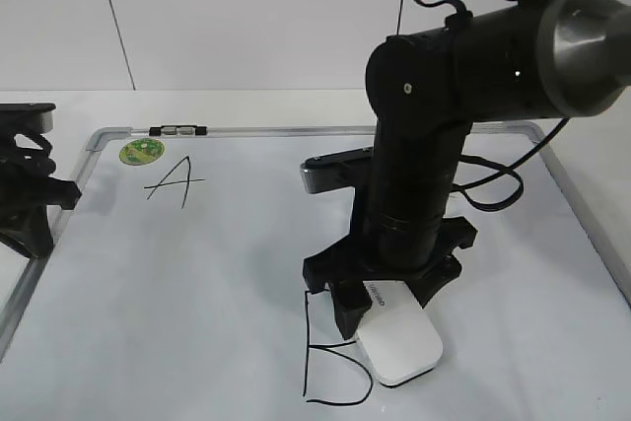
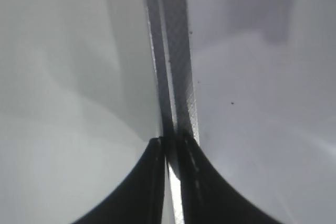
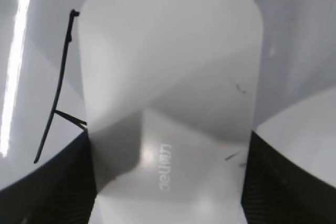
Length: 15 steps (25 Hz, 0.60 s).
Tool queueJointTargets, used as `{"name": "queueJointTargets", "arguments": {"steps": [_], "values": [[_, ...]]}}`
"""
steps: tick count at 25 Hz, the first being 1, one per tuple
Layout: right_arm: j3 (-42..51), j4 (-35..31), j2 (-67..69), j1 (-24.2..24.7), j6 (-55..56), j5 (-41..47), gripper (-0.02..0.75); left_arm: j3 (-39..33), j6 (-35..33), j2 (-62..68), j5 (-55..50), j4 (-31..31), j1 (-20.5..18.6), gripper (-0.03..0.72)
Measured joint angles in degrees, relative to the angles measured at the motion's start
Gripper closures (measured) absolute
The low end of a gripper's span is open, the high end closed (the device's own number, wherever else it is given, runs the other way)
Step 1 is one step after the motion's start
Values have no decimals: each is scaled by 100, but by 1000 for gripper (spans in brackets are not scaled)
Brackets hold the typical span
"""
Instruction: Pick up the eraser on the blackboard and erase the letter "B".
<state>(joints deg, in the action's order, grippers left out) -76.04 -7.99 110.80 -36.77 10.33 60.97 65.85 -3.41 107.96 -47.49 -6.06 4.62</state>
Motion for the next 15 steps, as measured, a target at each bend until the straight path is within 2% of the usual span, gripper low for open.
{"name": "queueJointTargets", "arguments": {"steps": [4, 9, 15], "values": [[0, -137, 47, 0, -173, 0, 163, 0, -10, 0, -10, -12, 0, 639], [-9, -619, 127, -14, -660, 0, 163, 0, -10, 0, -10, -21, 0, 639], [-9, -573, 140, -495, -733, -118, 163, 0, -10, 0, -10, -47, 0, 639]]}}
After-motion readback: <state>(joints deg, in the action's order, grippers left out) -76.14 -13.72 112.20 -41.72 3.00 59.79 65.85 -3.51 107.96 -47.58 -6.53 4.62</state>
